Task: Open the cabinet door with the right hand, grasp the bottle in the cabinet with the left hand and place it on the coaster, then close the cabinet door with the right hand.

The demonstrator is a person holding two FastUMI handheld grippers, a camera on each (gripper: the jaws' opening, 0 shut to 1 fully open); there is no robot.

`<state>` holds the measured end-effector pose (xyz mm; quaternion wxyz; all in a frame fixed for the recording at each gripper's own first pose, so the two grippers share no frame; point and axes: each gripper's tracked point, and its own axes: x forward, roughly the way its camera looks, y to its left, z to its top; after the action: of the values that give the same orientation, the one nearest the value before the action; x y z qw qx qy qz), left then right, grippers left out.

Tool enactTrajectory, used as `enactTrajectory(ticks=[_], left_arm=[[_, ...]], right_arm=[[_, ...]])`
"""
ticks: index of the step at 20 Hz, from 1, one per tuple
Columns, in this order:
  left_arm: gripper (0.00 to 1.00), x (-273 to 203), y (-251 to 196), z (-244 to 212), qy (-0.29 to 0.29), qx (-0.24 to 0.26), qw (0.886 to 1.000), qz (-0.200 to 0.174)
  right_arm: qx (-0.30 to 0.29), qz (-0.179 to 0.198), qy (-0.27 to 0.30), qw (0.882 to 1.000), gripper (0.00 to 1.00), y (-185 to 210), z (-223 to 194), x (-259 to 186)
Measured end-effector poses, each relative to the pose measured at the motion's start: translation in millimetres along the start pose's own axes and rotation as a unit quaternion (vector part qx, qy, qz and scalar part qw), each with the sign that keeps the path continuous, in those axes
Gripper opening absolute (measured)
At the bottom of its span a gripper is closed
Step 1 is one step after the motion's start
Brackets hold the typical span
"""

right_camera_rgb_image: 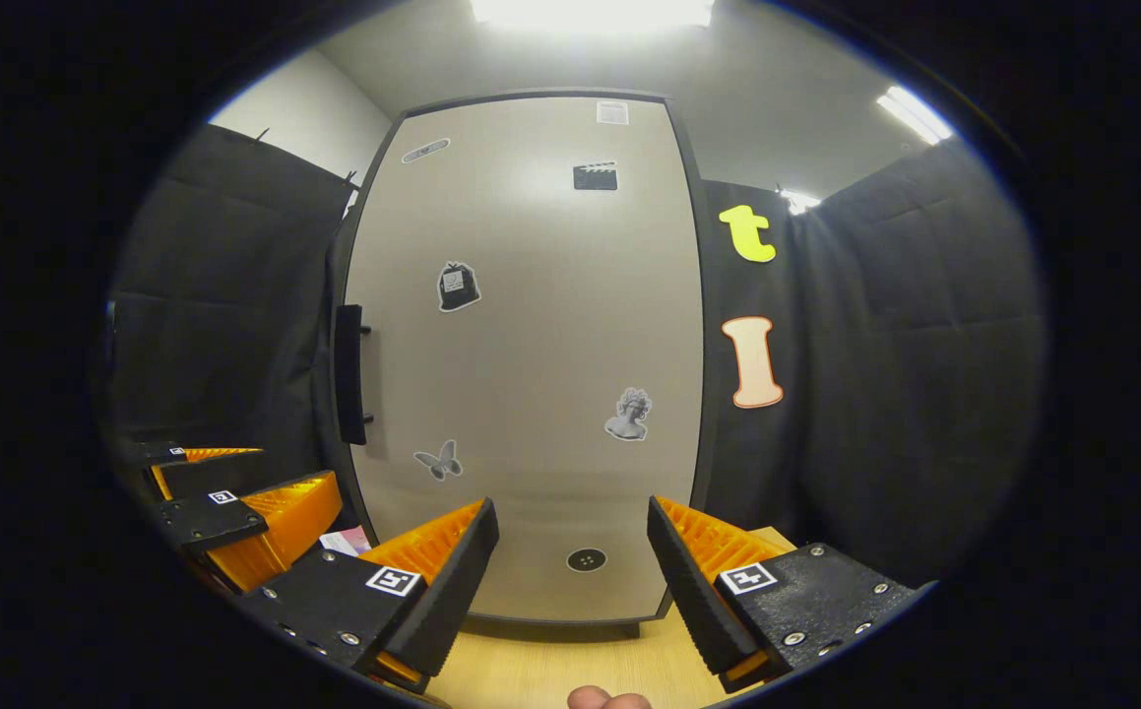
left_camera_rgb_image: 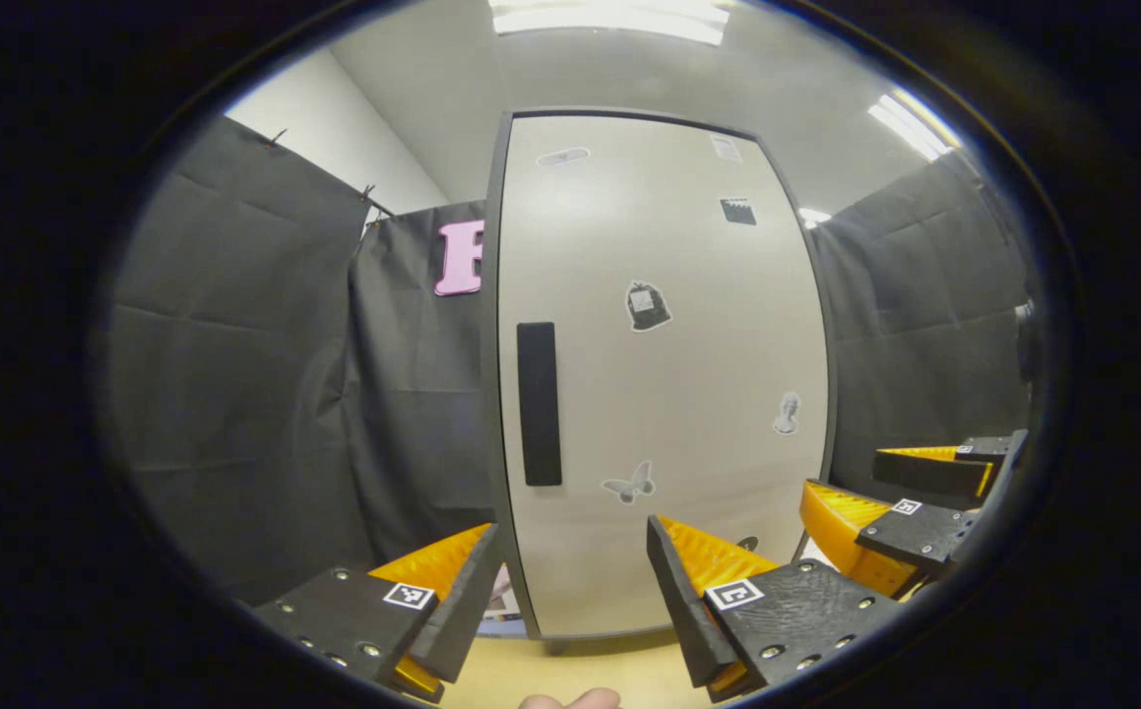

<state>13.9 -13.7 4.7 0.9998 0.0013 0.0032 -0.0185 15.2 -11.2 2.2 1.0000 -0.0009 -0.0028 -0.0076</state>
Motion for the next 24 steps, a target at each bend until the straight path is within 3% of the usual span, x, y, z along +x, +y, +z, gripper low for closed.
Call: enactTrajectory(ticks=[16, 19, 24], left_arm=[[0.84, -17.1, 14.4, 7.3, -0.009, -0.007, 1.0, 0.003], [0.84, -46.3, 23.1, 0.4, -0.008, -0.012, 1.0, -0.004], [0.83, -81.6, 48.4, -18.7, 0.012, -0.002, 1.0, 0.018]], right_arm=[[-0.007, 0.022, -0.027, 0.999, 0.94, 19.0, 33.3, 16.8], [-0.011, 0.038, -0.038, 0.999, 0.94, 34.6, 46.0, 26.7], [-0.008, 0.081, -0.042, 0.996, 0.94, 83.0, 61.6, 44.7]])
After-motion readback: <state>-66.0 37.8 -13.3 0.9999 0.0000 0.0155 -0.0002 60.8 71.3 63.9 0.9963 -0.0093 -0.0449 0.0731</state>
